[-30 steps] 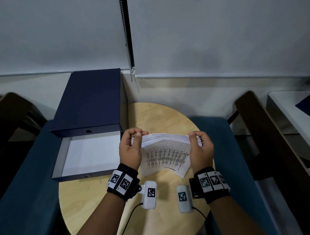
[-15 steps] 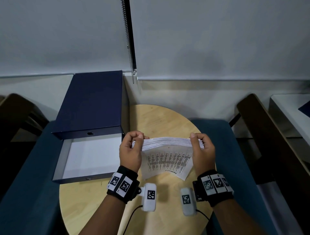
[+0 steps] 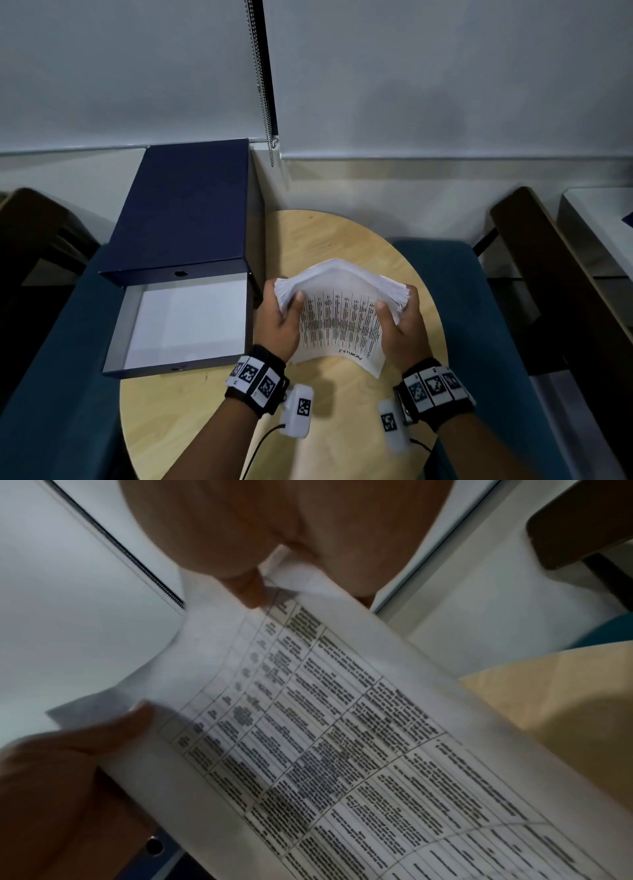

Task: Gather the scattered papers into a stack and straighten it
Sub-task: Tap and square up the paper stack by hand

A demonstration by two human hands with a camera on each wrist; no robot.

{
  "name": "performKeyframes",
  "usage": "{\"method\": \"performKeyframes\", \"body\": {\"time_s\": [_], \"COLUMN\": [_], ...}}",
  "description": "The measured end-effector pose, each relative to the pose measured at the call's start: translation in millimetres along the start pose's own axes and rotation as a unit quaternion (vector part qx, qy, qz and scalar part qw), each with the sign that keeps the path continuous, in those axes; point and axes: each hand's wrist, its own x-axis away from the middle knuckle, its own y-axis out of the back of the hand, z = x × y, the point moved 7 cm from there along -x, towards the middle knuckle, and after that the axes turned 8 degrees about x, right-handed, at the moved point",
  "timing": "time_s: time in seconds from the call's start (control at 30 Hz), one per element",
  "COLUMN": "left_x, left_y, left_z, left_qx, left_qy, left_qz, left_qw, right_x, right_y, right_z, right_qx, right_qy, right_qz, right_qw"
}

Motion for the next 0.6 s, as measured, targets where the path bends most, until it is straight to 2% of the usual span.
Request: {"method": "performKeyframes", "body": {"time_s": [0.13, 0.3, 0.4, 0.6], "left_x": [0.4, 17.6, 14.0, 6.9], "left_y": [5.9, 9.0, 10.9, 13.4], "left_z": [-8.7, 13.8, 3.9, -11.3], "left_qx": [-0.003, 0.017, 0.054, 0.076], "left_qy": [-0.028, 0.027, 0.02, 0.004], "left_qz": [-0.036, -0.014, -0.004, -0.038], "left_qw": [0.999, 0.999, 0.998, 0.996], "right_x": [-4.5, 10.8, 8.8, 2.9], "right_y": [6.3, -4.9, 0.9, 4.6], "right_z": [12.8, -4.8, 2.5, 24.7], "right_qx": [-0.014, -0.01, -0.019, -0.077], "right_qy": [0.038, -0.005, 0.01, 0.04], "right_qz": [-0.033, 0.01, -0.011, -0.043], "right_qw": [0.999, 1.0, 1.0, 0.995]}}
